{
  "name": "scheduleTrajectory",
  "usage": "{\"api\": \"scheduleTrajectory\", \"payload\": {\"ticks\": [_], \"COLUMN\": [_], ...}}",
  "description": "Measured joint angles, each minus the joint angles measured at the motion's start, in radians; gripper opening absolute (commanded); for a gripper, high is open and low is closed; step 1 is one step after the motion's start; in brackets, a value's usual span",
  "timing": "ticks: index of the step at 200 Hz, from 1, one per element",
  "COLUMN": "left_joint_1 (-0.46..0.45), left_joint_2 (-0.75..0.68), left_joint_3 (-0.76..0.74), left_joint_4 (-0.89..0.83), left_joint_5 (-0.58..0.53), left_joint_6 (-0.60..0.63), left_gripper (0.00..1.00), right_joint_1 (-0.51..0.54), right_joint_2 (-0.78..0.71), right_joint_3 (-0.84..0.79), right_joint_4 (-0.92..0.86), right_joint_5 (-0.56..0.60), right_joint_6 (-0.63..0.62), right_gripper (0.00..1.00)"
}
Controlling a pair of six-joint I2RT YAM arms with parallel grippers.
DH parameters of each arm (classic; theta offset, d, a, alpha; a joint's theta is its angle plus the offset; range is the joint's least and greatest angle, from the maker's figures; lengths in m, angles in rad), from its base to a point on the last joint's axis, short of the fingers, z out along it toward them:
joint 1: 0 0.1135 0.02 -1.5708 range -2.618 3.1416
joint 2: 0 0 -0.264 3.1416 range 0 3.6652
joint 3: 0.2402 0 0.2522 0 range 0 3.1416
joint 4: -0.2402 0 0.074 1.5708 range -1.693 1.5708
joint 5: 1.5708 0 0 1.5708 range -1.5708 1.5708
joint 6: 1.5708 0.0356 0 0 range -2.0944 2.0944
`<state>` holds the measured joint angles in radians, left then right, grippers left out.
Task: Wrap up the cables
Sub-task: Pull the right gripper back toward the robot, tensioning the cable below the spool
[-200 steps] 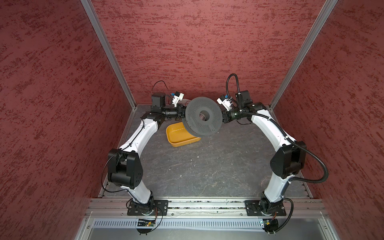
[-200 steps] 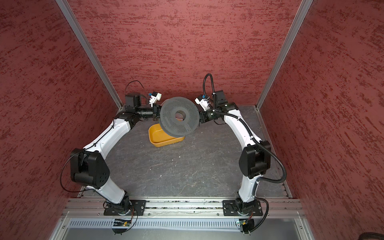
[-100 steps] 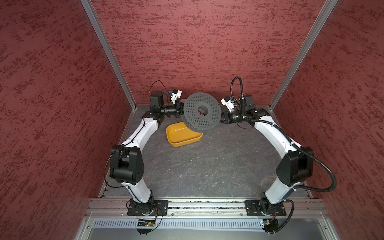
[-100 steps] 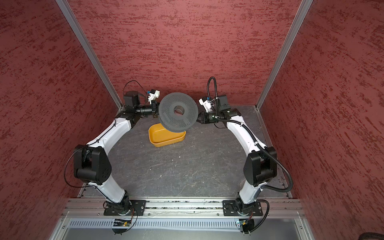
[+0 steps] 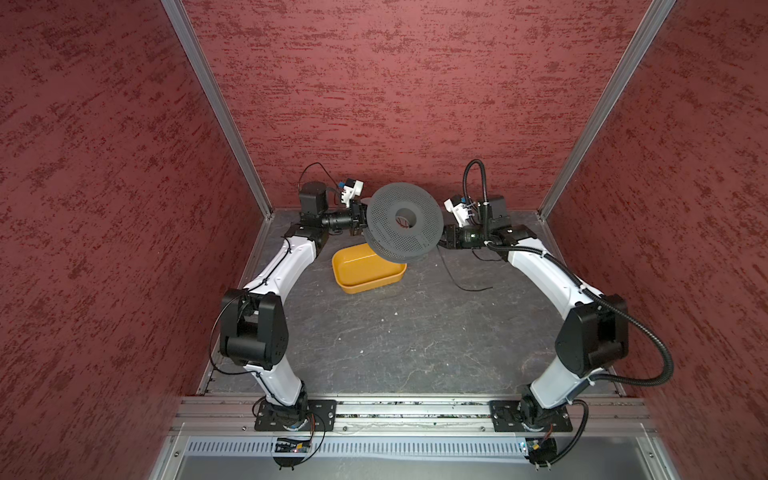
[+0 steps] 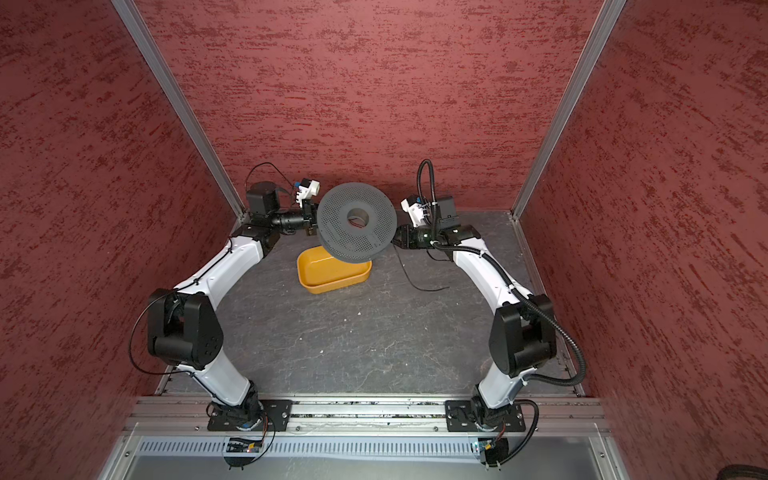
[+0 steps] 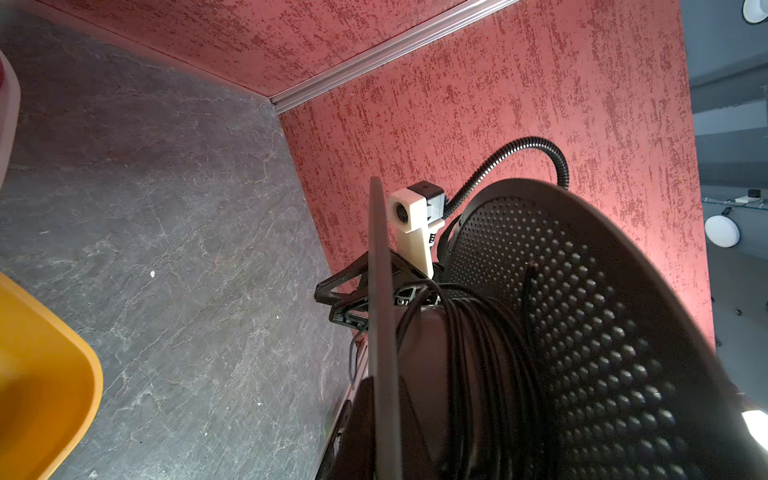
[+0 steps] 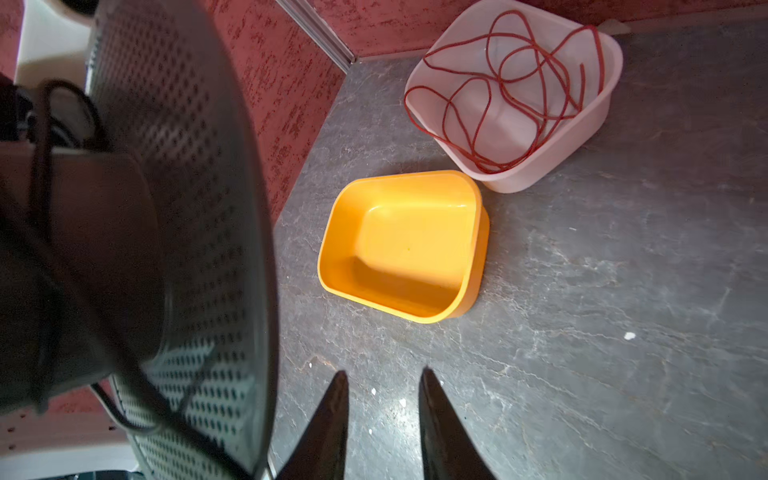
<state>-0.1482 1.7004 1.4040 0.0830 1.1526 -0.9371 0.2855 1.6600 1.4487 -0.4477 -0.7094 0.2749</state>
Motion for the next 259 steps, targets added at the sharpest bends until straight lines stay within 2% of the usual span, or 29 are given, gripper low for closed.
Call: {"api": "scheduleTrajectory", "payload": {"ticks": [40, 86, 138, 154, 176, 228, 259], "left_joint_1": [0.009, 0.016, 0.016, 0.016, 0.016, 0.011, 0.008], "left_joint_2": [0.000, 0.000, 0.000, 0.000, 0.000, -0.022, -0.047], "left_joint_3": [-0.010, -0.017, -0.031, -0.040, -0.054, -0.079, -0.082], "left_joint_4": [0.030, 0.034, 0.037, 0.038, 0.042, 0.041, 0.040], "left_joint_5": [0.002, 0.001, -0.001, -0.002, -0.002, -0.002, -0.002], "left_joint_6": [-0.042, -0.054, -0.058, -0.061, -0.071, -0.081, -0.084], "left_gripper": [0.00, 0.00, 0.00, 0.00, 0.00, 0.00, 0.00], "right_joint_1": [-0.002, -0.002, -0.002, -0.002, -0.002, -0.002, -0.002], "right_joint_2": [-0.056, -0.104, -0.202, -0.242, -0.297, -0.430, -0.508], "right_joint_3": [-0.064, -0.170, -0.291, -0.335, -0.411, -0.592, -0.678], "right_joint_4": [0.052, 0.063, 0.080, 0.098, 0.149, 0.300, 0.423], "right_joint_5": [-0.008, -0.002, 0.005, 0.026, 0.060, 0.190, 0.211], "right_joint_6": [0.004, -0.012, -0.043, -0.050, -0.057, -0.071, -0.094], "right_gripper": [0.44, 0.56, 0.63, 0.65, 0.73, 0.80, 0.83]}}
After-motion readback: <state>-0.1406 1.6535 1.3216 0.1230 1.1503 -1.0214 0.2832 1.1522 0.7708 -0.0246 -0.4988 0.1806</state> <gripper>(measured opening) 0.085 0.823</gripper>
